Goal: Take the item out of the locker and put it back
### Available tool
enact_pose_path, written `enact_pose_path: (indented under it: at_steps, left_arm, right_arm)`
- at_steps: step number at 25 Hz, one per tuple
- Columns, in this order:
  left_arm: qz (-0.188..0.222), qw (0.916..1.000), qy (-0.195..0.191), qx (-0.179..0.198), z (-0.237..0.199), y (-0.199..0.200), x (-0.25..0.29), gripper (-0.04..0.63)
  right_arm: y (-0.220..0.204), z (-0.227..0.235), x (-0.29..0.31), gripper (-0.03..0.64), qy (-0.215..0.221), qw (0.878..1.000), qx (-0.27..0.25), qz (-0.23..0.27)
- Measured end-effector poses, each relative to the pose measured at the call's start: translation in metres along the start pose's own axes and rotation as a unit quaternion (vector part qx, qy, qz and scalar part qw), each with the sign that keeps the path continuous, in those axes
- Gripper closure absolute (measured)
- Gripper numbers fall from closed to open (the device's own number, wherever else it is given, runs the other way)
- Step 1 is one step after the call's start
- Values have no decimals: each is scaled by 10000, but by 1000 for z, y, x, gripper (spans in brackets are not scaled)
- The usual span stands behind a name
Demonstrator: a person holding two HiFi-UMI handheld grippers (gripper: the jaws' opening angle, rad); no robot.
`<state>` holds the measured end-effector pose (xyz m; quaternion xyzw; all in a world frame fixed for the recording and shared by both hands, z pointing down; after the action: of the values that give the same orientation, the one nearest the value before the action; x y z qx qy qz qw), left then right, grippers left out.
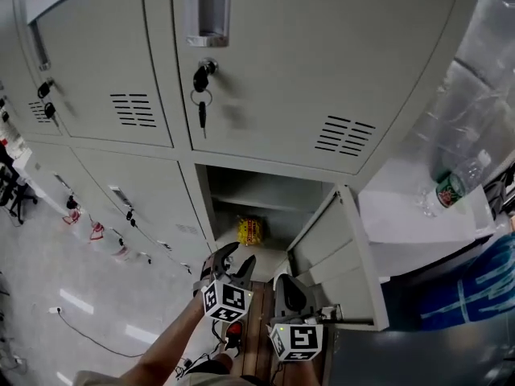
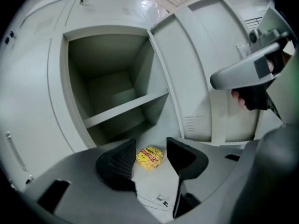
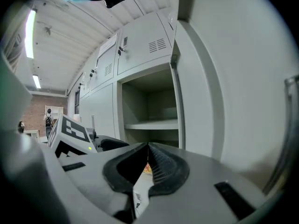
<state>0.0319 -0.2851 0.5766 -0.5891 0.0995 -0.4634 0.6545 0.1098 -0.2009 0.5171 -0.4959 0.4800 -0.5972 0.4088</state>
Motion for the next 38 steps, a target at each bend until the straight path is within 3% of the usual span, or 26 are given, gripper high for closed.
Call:
enact_pose_path:
  at_steps: [8, 17, 23, 38]
  left_arm:
    - [651, 9950, 254, -717, 12, 35, -91, 414]
    - [1007, 9858, 290, -1311, 48, 35, -187, 480]
    - [1017, 9845, 294, -1400, 81, 17, -232, 527]
    - [1247, 9806, 153, -1502, 146, -6, -319, 560]
  right_arm:
    - [22, -21, -53, 598, 80, 9993, -217, 292]
    - [24, -45, -114, 598, 170, 9977, -398, 516]
    - [11, -62, -160, 598, 198, 9969, -478, 592]
    - [-23, -93, -263, 598, 71, 9971, -455, 610]
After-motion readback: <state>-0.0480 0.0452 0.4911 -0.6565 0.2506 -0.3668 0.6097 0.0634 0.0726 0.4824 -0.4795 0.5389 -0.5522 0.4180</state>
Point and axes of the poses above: the fingertips, and each gripper's own axes: x forward along the fingers, z to its right, y out of its top, the point moved 1 cm from there along -x, backward along the fingers, and after that the axes turned 2 degrees about -x, right-handed, at the moved point
